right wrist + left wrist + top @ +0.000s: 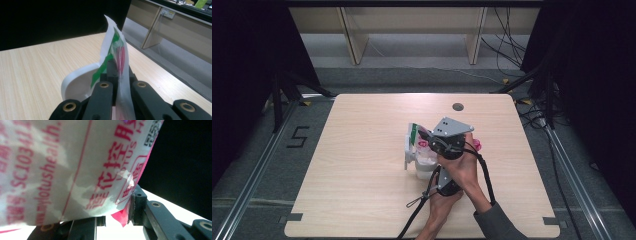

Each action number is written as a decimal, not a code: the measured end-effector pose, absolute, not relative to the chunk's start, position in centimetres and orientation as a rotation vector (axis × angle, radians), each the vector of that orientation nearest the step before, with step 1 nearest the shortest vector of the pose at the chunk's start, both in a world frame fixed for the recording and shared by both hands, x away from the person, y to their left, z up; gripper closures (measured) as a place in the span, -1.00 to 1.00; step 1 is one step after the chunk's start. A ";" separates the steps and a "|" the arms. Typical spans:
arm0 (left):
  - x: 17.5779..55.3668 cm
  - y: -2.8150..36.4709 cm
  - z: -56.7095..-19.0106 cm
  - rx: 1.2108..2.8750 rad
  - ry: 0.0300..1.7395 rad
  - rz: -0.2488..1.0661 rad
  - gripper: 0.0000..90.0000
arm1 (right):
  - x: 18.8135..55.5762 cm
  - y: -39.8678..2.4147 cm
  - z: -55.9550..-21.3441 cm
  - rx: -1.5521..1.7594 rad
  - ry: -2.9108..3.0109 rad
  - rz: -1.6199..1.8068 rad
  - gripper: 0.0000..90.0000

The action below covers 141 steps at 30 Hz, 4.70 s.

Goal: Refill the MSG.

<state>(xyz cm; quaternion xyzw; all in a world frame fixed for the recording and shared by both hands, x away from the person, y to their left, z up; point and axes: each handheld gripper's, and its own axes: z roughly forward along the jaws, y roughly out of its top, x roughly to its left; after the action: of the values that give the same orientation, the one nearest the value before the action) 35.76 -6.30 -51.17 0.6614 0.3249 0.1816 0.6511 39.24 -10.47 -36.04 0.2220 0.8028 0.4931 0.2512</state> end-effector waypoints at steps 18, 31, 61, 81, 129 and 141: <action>35.9 -6.3 -51.2 1.518 0.705 0.405 0.58 | 39.1 -10.2 -36.1 0.586 2.175 1.319 0.99; 36.0 -6.3 -51.3 1.515 0.714 0.404 0.59 | 39.3 -10.3 -36.2 0.579 2.187 1.337 0.99; 35.9 -6.3 -51.3 1.463 0.751 0.398 0.59 | 39.2 -10.2 -36.3 0.623 2.187 1.369 0.99; 36.0 -6.4 -51.3 1.506 0.709 0.410 0.59 | 39.2 -10.1 -36.3 0.601 2.187 1.346 0.99; 36.0 -6.5 -51.4 1.481 0.717 0.412 0.59 | 39.2 -9.9 -36.5 0.596 2.190 1.344 0.99; 35.8 -6.4 -51.0 1.488 0.700 0.424 0.60 | 39.0 -10.0 -36.2 0.588 2.186 1.340 0.99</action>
<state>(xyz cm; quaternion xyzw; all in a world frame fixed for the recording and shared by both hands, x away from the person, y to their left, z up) 35.78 -6.40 -51.04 0.6576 0.3096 0.1876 0.6606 39.00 -9.98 -36.16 0.2165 0.8039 0.4930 0.2528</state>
